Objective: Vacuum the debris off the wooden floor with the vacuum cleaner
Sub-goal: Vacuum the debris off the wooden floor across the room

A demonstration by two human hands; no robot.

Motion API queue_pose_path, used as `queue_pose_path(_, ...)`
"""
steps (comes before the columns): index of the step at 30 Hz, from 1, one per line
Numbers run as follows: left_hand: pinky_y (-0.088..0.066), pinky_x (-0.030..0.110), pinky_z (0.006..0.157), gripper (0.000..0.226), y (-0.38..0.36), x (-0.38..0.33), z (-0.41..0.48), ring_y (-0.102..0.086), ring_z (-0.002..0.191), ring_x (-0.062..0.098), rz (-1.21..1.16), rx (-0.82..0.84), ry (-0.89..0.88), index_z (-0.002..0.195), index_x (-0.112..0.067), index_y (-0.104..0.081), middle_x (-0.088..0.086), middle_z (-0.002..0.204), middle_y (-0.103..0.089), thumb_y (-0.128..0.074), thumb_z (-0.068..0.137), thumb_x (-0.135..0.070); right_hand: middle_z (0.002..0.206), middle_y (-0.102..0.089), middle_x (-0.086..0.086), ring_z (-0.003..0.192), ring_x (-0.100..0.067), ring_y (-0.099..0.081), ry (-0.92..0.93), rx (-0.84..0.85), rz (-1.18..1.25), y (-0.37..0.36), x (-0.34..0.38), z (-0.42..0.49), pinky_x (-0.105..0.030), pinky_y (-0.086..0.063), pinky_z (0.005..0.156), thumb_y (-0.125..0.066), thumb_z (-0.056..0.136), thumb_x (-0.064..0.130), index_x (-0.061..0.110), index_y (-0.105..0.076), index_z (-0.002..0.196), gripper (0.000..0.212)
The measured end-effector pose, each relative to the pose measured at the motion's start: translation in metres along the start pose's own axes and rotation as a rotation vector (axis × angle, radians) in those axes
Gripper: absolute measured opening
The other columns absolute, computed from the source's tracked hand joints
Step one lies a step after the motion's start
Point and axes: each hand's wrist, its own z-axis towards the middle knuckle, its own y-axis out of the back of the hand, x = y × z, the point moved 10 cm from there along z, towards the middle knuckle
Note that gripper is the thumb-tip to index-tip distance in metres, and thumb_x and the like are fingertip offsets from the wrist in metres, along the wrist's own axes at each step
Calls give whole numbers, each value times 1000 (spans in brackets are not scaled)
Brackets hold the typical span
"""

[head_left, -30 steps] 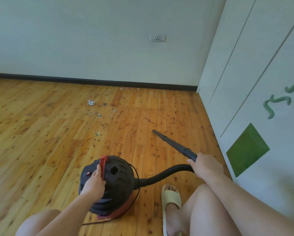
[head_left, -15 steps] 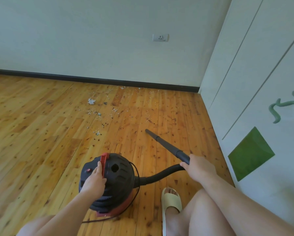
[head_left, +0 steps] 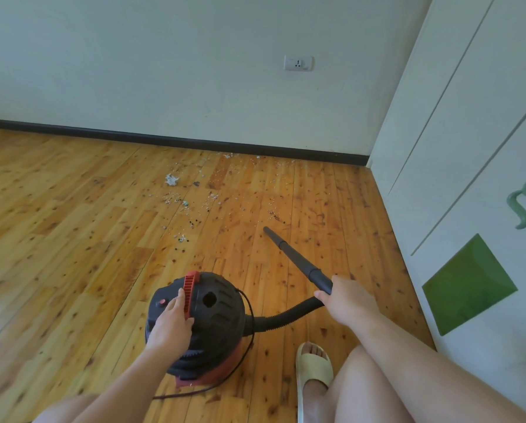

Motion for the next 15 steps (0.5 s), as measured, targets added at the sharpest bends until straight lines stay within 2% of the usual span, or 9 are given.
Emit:
queue_pose_path(2,-52,27,73,69,6,4,-2,-61,95,17,-56,-75,1,160,-22,-26,2,127,-53,-59,100,-21,136,-61,-1,119,-20,-63,26,8,6,-1,9,0,-23,-45,75,-50,104,54,20,-45,148,56)
queue_pose_path(3,-52,30,77,63,8,6,-2,-60,96,17,-79,-102,10,156,-20,-34,1,120,-55,-62,99,-21,136,-61,-1,118,-20,-64,39,16,11,-2,13,0,-23,-46,75,-49,104,54,19,-45,148,56)
queue_pose_path(6,-48,27,66,38,11,14,-2,-60,79,13,-129,-107,57,134,-18,-54,-3,96,-62,-64,98,-23,127,-64,0,110,-19,-66,71,26,37,-3,20,-1,-24,-50,76,-50,103,55,19,-48,145,55)
queue_pose_path(9,-45,26,55,20,16,26,-4,-63,67,15,-189,-104,111,116,-19,-57,0,84,-65,-64,98,-22,122,-65,0,105,-18,-66,99,39,31,-5,29,-2,-23,-49,72,-50,103,56,19,-49,144,56)
queue_pose_path(15,-45,28,55,12,29,52,-13,-63,68,18,-200,-150,183,101,-19,-54,3,82,-65,-65,97,-22,137,-62,-1,116,-20,-64,197,63,-6,-5,53,-10,-27,-50,83,-47,104,57,19,-37,156,65)
